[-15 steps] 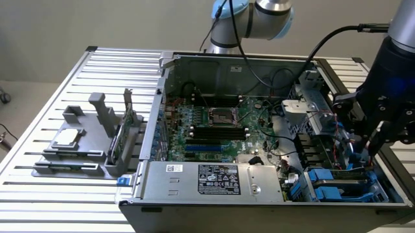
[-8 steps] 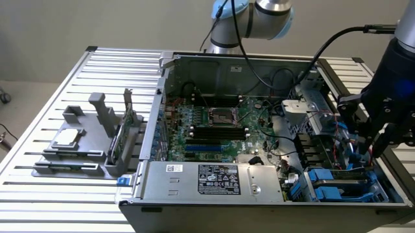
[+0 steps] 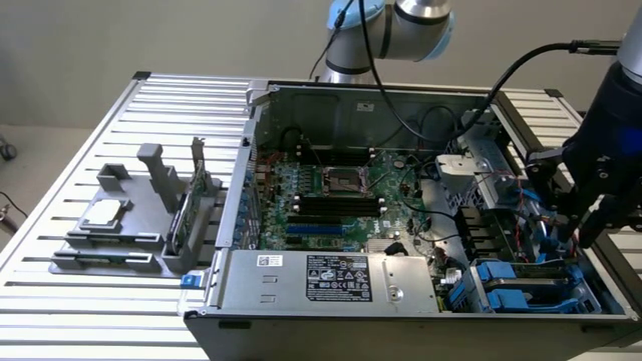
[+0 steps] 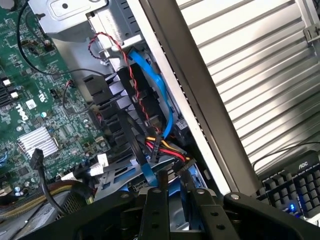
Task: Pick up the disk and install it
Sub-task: 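Insert the first disk wire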
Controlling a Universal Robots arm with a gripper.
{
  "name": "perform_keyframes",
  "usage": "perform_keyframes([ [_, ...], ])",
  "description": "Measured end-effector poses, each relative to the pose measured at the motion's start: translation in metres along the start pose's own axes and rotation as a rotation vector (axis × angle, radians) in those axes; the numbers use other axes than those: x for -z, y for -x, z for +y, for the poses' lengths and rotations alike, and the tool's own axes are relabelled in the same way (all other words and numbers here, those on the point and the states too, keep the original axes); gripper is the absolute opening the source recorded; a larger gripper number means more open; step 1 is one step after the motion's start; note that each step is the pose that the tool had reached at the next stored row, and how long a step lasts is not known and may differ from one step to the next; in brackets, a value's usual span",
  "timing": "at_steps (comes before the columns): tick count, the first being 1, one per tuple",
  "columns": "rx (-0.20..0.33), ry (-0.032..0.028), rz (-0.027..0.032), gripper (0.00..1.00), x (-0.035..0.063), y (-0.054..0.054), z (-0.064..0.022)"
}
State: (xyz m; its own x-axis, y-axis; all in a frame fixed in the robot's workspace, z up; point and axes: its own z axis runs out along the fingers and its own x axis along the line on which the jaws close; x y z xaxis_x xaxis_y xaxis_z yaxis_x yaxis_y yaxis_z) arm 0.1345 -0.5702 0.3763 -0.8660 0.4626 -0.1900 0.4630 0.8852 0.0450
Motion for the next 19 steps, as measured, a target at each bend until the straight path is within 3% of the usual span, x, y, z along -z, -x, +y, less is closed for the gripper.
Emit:
perform_keyframes([
  [7,-0.003,0.0109,0.0060,0.25,-0.0024,0.009,-0.0089],
  [10,-0.008,0.0126,0.0070,0.25,-0.0036,0.012,-0.0143],
  [15,-0.033,0.0087,0.0062,0.25,-0.0072,0.014,-0.0197],
  [19,-0.078,0.0002,0.0038,0.25,-0.0106,0.014,-0.0205],
])
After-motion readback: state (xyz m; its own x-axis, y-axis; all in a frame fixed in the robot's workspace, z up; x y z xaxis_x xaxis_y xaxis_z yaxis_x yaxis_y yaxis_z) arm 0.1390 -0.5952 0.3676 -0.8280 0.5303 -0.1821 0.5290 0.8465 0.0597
